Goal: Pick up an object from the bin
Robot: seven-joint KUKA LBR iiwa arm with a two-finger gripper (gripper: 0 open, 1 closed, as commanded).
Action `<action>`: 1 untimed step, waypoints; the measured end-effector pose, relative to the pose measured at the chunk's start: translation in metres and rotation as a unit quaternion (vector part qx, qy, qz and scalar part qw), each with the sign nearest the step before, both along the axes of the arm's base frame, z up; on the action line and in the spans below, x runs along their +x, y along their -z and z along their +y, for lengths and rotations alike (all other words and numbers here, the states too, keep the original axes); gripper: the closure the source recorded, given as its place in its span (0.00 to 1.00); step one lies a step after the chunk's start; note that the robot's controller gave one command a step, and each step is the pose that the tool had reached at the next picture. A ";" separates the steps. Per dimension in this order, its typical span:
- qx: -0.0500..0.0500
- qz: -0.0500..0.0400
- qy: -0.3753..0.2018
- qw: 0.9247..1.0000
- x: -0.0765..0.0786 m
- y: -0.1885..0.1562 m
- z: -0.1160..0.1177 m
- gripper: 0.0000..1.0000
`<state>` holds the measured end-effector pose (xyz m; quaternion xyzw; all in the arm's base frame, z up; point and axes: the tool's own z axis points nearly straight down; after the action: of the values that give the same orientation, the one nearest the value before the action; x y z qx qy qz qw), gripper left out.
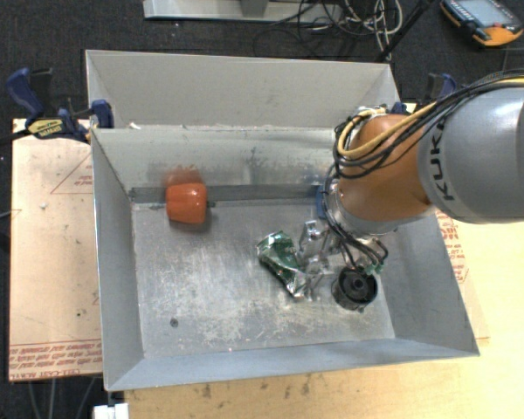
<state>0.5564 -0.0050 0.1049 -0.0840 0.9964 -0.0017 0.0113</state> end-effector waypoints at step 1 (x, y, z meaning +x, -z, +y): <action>0.000 0.000 0.000 1.000 0.000 0.000 0.000 1.00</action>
Offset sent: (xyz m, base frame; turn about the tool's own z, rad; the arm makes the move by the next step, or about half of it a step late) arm 0.0000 0.0000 0.0000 0.0000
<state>0.5564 -0.0050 0.1049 -0.0844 0.9964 -0.0017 0.0113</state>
